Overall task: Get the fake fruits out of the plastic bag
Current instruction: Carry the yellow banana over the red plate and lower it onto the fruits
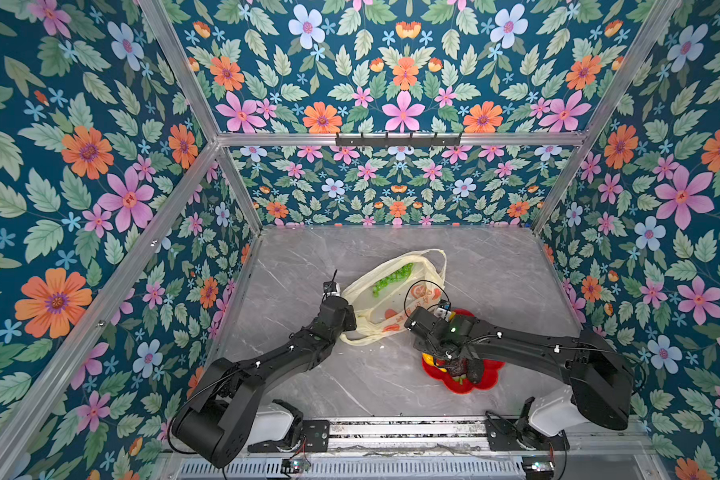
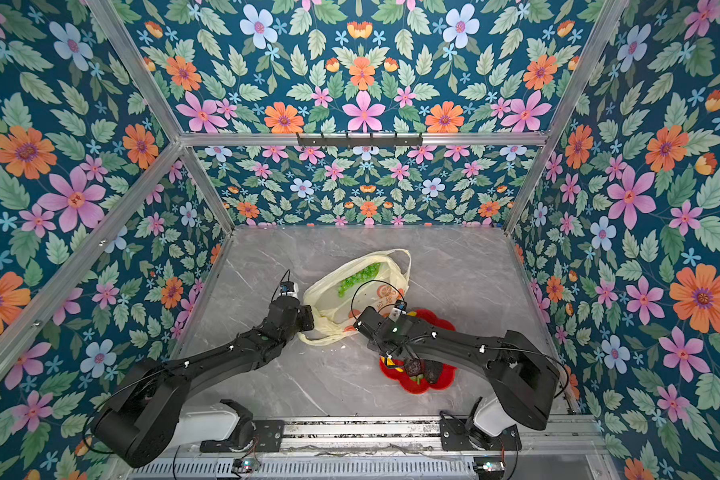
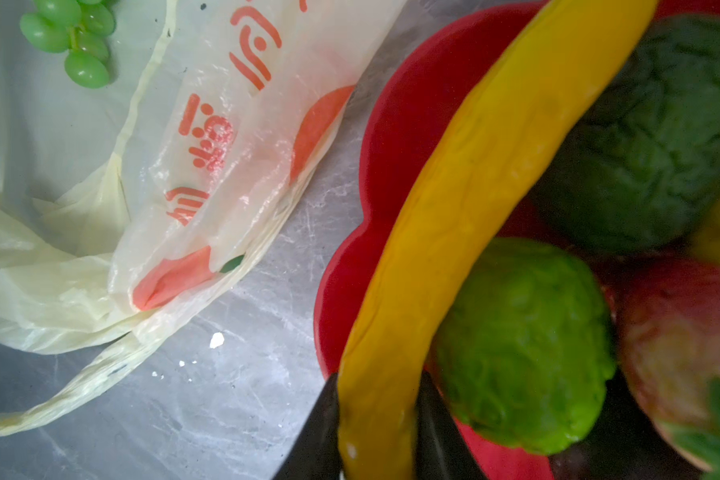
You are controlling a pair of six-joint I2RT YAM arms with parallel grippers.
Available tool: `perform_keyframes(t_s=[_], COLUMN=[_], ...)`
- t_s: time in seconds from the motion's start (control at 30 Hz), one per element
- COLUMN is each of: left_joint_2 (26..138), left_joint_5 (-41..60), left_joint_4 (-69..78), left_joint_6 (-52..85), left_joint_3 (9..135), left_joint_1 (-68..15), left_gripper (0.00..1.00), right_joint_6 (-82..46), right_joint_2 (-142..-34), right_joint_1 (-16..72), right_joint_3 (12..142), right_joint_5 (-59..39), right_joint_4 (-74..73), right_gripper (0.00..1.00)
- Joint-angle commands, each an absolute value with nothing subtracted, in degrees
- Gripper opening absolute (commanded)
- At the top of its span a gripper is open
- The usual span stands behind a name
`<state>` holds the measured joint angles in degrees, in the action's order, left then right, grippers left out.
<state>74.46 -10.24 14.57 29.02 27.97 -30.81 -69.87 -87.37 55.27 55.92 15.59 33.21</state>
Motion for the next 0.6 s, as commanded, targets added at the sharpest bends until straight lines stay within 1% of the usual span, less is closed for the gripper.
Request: perform_keyframes(t_s=[0.0,0.2,0.57], left_joint_2=[74.53,74.49,74.29], left_joint_5=[-10.11,-10.12,-9.79], left_joint_4=[14.59,14.68,15.09], left_joint_6=[29.00,29.00,28.78], left_joint_3=[27.86,27.86,27.78], left_joint_1=[-30.76,-30.74,-30.76], left_gripper=[0.05,0.05,0.05], right_joint_6=[-70.16,-69.74,-69.80], right_joint_2=[-88.17,-88.79,-87.24], right_joint_1=[55.20,55.21,55.20], right_joint_3=[56.48,57.46,57.76], right_joint_5=[15.29,15.38,18.24], right_joint_4=[33.63,34.86,38.38], right_gripper=[0.33,0.39,0.39])
